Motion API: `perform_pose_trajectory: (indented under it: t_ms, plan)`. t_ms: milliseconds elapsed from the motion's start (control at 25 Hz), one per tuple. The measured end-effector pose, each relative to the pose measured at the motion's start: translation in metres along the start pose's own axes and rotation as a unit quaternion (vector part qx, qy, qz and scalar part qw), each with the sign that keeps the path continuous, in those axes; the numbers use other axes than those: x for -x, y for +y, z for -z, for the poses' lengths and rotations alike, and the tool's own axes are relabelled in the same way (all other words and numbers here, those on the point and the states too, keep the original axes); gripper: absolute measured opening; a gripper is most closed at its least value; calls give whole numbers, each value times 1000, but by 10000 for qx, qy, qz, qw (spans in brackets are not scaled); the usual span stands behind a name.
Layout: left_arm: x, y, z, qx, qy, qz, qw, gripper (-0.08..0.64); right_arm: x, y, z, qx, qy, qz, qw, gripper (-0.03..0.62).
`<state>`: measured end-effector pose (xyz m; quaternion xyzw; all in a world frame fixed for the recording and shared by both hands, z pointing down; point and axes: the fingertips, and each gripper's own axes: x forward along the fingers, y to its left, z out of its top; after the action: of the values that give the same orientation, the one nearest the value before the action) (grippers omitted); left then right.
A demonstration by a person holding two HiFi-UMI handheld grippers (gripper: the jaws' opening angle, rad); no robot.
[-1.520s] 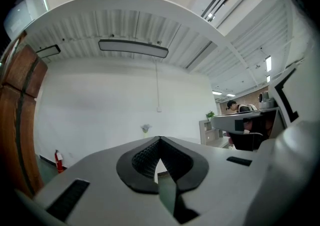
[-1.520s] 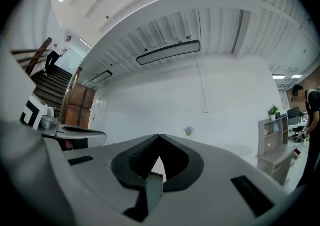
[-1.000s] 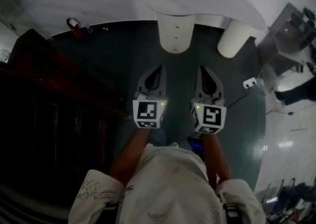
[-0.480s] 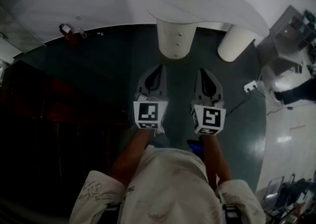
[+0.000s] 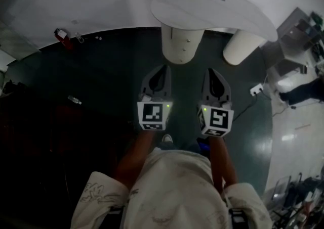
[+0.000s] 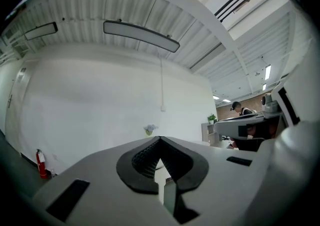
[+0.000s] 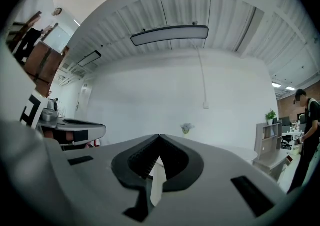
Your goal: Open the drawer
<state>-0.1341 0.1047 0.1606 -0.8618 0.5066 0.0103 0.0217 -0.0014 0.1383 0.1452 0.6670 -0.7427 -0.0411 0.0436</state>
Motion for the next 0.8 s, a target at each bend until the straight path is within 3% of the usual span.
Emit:
perform_pose_trajectory:
  t_ms: [400, 800]
  plan:
    - [-31, 17, 11, 19, 39, 87, 10000, 2, -40, -1, 11, 18, 48, 75, 10000, 6]
    - [-99, 41, 11, -129, -42, -152, 9998, 2, -107, -27, 22, 97, 95, -130, 9998, 6]
